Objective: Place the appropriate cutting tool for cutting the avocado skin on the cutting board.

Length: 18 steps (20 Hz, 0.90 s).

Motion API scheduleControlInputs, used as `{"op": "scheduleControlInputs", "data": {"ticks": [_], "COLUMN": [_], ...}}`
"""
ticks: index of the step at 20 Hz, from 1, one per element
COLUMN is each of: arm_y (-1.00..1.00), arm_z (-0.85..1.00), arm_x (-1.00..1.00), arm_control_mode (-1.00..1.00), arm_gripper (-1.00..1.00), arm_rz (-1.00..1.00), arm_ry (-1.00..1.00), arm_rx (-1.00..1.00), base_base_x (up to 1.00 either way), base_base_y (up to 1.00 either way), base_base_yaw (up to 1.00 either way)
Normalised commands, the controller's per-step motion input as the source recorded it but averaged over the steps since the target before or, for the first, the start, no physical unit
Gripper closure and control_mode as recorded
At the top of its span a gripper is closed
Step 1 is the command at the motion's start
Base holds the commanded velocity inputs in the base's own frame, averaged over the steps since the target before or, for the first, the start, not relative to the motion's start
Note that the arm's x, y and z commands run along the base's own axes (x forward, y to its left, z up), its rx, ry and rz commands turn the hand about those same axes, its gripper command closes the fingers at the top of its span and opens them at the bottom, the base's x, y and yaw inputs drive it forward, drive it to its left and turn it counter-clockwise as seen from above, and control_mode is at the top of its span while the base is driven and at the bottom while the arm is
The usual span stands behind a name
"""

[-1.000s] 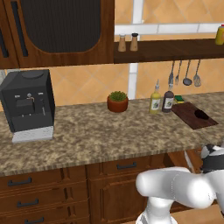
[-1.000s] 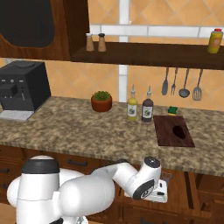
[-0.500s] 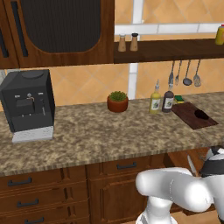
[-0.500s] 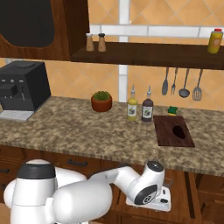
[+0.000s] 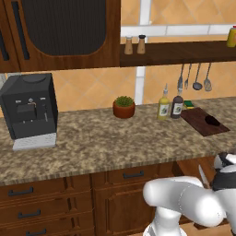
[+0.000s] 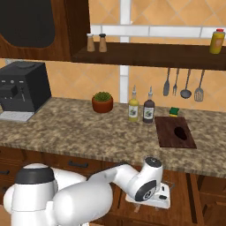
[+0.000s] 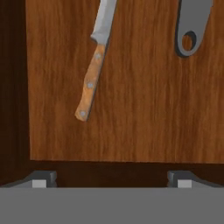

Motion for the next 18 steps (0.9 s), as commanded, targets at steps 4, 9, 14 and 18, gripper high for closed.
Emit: {"op": "scheduleControlInputs", "data": {"ticks": [4,9,14,18], "arm_y": [0.05,0.01,-0.08,-0.08], "arm_z": [0.04,-0.17,-0.29,-0.27], "arm_x": [0.55,0.38,0.27,0.05], "arm_control_mode": [-1.0,-1.0,-1.0,-1.0], "arm_gripper": [-1.0,-1.0,-1.0,-1.0], "arm_rz": [-0.14,-0.13,-0.07,0.0], "arm_ry": [0.06,0.12,0.1,0.07], "arm_rx": [0.09,0.08,0.09,0.02], "base_base_x": [0.0,0.0,0.0,0.0], "base_base_y": [0.0,0.0,0.0,0.0], "base_base_yaw": [0.0,0.0,0.0,0.0]}}
